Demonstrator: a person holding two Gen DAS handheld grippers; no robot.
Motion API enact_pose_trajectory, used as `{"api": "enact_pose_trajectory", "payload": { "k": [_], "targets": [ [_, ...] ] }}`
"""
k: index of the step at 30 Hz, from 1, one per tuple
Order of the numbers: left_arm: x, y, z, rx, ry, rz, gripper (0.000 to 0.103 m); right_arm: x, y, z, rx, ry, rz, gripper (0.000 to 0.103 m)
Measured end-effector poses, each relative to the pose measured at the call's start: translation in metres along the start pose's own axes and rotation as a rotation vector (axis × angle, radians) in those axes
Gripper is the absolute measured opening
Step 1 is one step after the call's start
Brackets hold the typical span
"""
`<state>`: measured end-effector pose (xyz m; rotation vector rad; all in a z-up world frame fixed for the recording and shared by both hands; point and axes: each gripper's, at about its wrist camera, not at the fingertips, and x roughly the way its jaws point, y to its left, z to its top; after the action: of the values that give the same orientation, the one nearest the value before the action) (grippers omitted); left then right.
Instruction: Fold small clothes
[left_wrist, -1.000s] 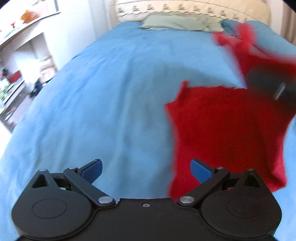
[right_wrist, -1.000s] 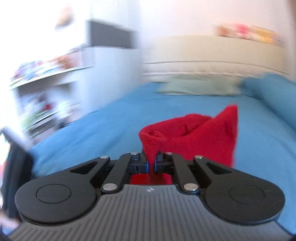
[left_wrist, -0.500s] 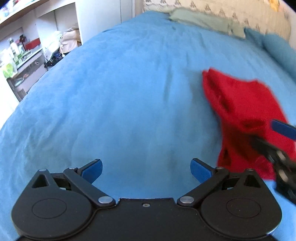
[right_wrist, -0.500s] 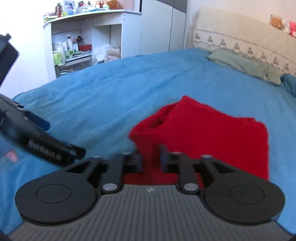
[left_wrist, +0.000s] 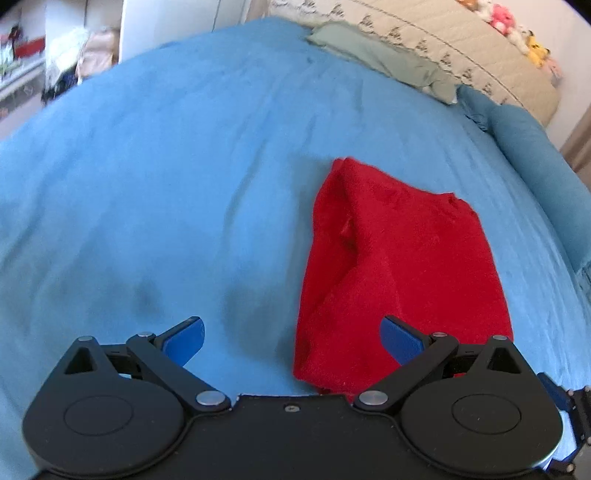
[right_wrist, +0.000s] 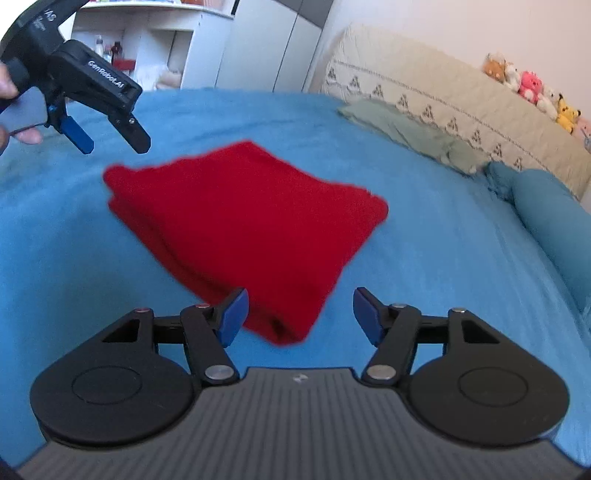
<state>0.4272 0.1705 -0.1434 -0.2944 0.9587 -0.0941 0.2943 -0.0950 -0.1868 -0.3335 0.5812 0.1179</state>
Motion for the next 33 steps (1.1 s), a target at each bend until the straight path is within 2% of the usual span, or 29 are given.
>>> {"api": "enact_pose_trajectory", "payload": {
  "k": [2,6,8,10,11,15,18,21,23,25,26,28,29,30,31,33],
  "targets": [
    [0.007,0.003,-0.001,-0.033,0.019,-0.014,0.102,0.006,0.0,-0.004,-0.003,0.013,-0.001,0.075],
    [0.017,0.007,0.002,-0.071,0.047,-0.047,0.101,0.024,0.01,-0.006,-0.067,0.037,-0.015,0.059],
    [0.018,0.009,0.003,-0.082,0.05,-0.06,0.1,0.026,0.017,-0.004,-0.104,0.013,-0.033,0.052],
    [0.013,0.007,0.005,-0.089,0.04,-0.085,0.1,0.028,0.022,0.002,-0.12,-0.016,-0.055,0.038],
    [0.011,0.003,0.007,-0.087,0.033,-0.09,0.1,0.027,0.021,0.005,-0.112,-0.032,-0.056,0.022],
    [0.002,-0.006,0.006,-0.047,0.004,-0.085,0.1,0.016,0.001,0.015,0.016,-0.092,-0.056,0.02],
    [0.004,-0.008,0.003,-0.018,0.002,-0.068,0.1,0.006,-0.019,0.008,0.131,-0.109,-0.055,0.019],
    [0.017,-0.01,0.004,0.014,0.02,-0.039,0.1,0.01,-0.026,-0.012,0.181,-0.049,-0.054,0.019],
    [0.02,-0.011,0.002,0.027,0.033,-0.029,0.1,0.016,-0.021,-0.027,0.154,-0.006,-0.024,0.019],
    [0.018,-0.012,0.002,0.027,0.028,-0.039,0.1,0.016,-0.014,-0.031,0.099,0.007,-0.023,0.022],
    [0.014,-0.013,0.002,0.029,0.019,-0.049,0.1,0.014,-0.016,-0.03,0.101,0.004,-0.014,0.026],
    [0.013,-0.017,0.006,0.043,0.002,-0.054,0.1,0.002,-0.025,-0.026,0.146,-0.042,0.017,0.051],
    [0.016,-0.021,0.01,0.055,-0.002,-0.051,0.1,-0.004,-0.031,-0.022,0.17,-0.071,0.03,0.072],
    [0.019,-0.024,0.014,0.065,-0.001,-0.045,0.1,-0.009,-0.036,-0.018,0.197,-0.107,0.033,0.082],
    [0.024,-0.028,0.019,0.072,-0.001,-0.037,0.1,-0.008,-0.043,-0.011,0.229,-0.13,0.038,0.084],
    [0.036,-0.03,0.027,0.063,0.002,-0.046,0.1,0.003,-0.056,0.005,0.291,-0.112,0.064,0.085]
  ]
}}
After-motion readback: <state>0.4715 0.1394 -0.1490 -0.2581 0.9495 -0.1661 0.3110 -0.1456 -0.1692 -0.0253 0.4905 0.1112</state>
